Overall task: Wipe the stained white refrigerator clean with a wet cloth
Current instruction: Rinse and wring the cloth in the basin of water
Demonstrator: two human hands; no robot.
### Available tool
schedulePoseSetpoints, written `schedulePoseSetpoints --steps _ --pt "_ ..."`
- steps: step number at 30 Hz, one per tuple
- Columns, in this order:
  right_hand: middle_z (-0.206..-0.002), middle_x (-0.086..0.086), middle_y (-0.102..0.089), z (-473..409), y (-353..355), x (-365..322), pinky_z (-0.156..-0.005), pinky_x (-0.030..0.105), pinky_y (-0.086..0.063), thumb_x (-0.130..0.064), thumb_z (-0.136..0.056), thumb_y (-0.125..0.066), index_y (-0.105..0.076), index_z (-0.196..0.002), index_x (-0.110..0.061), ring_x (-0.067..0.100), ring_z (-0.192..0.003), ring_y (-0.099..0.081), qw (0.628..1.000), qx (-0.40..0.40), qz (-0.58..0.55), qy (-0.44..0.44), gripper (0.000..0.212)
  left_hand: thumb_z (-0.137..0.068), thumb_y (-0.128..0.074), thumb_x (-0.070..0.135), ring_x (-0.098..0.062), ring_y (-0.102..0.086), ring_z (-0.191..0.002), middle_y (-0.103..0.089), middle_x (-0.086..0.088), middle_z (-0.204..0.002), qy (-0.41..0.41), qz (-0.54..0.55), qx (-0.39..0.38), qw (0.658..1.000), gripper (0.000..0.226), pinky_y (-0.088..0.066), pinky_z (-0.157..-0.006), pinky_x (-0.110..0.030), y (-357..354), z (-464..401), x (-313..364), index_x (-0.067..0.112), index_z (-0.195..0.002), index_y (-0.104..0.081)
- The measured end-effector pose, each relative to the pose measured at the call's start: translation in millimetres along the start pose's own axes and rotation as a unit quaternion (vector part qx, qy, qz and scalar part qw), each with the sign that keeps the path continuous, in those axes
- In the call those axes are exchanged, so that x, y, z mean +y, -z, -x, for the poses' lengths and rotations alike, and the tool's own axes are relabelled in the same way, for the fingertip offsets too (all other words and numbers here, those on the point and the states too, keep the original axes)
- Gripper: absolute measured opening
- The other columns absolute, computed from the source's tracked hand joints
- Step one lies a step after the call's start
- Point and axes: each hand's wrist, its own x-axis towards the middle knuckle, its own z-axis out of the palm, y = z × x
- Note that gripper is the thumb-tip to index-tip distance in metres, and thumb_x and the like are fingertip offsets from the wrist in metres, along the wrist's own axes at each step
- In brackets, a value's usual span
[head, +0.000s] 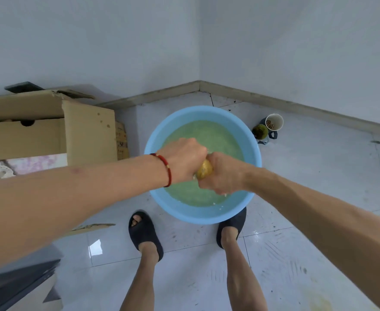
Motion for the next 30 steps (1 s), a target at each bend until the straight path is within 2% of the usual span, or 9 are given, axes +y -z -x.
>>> schedulePoseSetpoints --steps 5,11,14,16,18,21,25,28,30 --pt "-0.093 0.010 -0.069 -4 -11 13 -0.071 0.034 -0.047 -0.023 -0.089 -0.062 -0.066 -0.102 -0.017 0.036 -0.092 -0.067 0.954 0.082 0.281 0.063 0.015 -0.083 -0.068 0.009 -0.021 -0.052 -0.056 -0.048 0.000 -0.058 0.088 0.163 -0.102 0.977 0.031 -0.037 -0.043 -0.023 -27 -13 14 0.015 -0.060 -0.047" --pt "-0.103 0.010 -0.070 -3 -20 18 -0.066 0.037 -0.040 -0.014 -0.096 -0.053 -0.054 -0.112 -0.011 0.040 -0.093 -0.068 0.906 0.155 0.382 0.095 0.017 -0.073 -0.073 0.011 -0.020 -0.037 -0.045 -0.049 -0.005 -0.055 0.168 0.396 -0.256 0.866 0.025 -0.028 -0.043 -0.023 -23 -16 4 0.012 -0.060 -0.053" --pt "-0.096 0.009 -0.066 4 -20 20 -0.069 0.035 -0.044 -0.023 -0.087 -0.065 -0.058 -0.106 -0.013 0.033 -0.090 -0.065 0.973 0.092 0.208 0.027 0.022 -0.076 -0.068 0.005 -0.024 -0.053 -0.055 -0.054 -0.005 -0.061 0.079 0.183 -0.148 0.969 0.016 -0.037 -0.047 -0.027 -20 -11 8 0.011 -0.066 -0.056" --pt "-0.093 0.005 -0.062 16 -14 28 -0.076 0.033 -0.051 -0.029 -0.083 -0.062 -0.062 -0.101 -0.014 0.023 -0.088 -0.060 0.992 -0.049 -0.120 -0.005 0.024 -0.082 -0.059 -0.003 -0.031 -0.063 -0.074 -0.063 -0.008 -0.079 -0.026 0.014 -0.027 0.999 0.015 -0.038 -0.056 -0.032 -19 -3 8 0.011 -0.086 -0.064" --pt "-0.106 0.011 -0.065 26 -6 38 -0.093 0.041 -0.055 -0.025 -0.095 -0.053 -0.064 -0.116 -0.005 0.026 -0.101 -0.062 0.894 -0.172 -0.414 -0.023 0.032 -0.084 -0.050 -0.008 -0.033 -0.064 -0.073 -0.063 -0.011 -0.083 -0.165 -0.065 0.099 0.979 0.024 -0.037 -0.053 -0.034 -22 5 -4 0.008 -0.093 -0.064" --pt "-0.116 0.014 -0.066 33 -5 52 -0.106 0.048 -0.051 -0.020 -0.098 -0.065 -0.051 -0.139 0.007 0.027 -0.110 -0.065 0.824 -0.263 -0.502 0.030 0.052 -0.085 -0.043 -0.006 -0.028 -0.056 -0.056 -0.058 -0.009 -0.073 -0.279 -0.030 0.237 0.930 0.022 -0.043 -0.042 -0.031 -27 11 -17 0.007 -0.084 -0.061" --pt "-0.085 0.004 -0.045 37 -33 29 -0.095 0.048 -0.056 -0.026 -0.080 -0.087 -0.051 -0.102 -0.012 0.019 -0.086 -0.057 0.727 -0.370 -0.571 0.093 0.045 -0.095 -0.057 -0.003 -0.027 -0.056 -0.063 -0.063 -0.010 -0.081 -0.299 -0.013 0.318 0.899 0.014 -0.050 -0.048 -0.041 -22 12 -11 0.006 -0.088 -0.066" --pt "-0.105 0.017 -0.056 45 -56 9 -0.103 0.070 -0.047 0.000 -0.089 -0.054 -0.047 -0.098 -0.011 0.035 -0.121 -0.060 0.662 -0.330 -0.662 0.121 0.016 -0.092 -0.063 -0.003 -0.026 -0.054 -0.061 -0.063 -0.009 -0.078 -0.298 -0.015 0.349 0.888 0.013 -0.046 -0.044 -0.040 -14 17 -14 0.007 -0.084 -0.067" --pt "-0.133 0.023 -0.061 51 -55 7 -0.094 0.052 -0.060 0.012 -0.093 -0.038 -0.049 -0.109 -0.009 0.040 -0.125 -0.063 0.662 -0.327 -0.664 0.118 0.028 -0.092 -0.065 -0.002 -0.026 -0.053 -0.059 -0.062 -0.009 -0.077 -0.332 -0.030 0.346 0.877 0.012 -0.045 -0.042 -0.039 -12 22 -19 0.006 -0.083 -0.066"
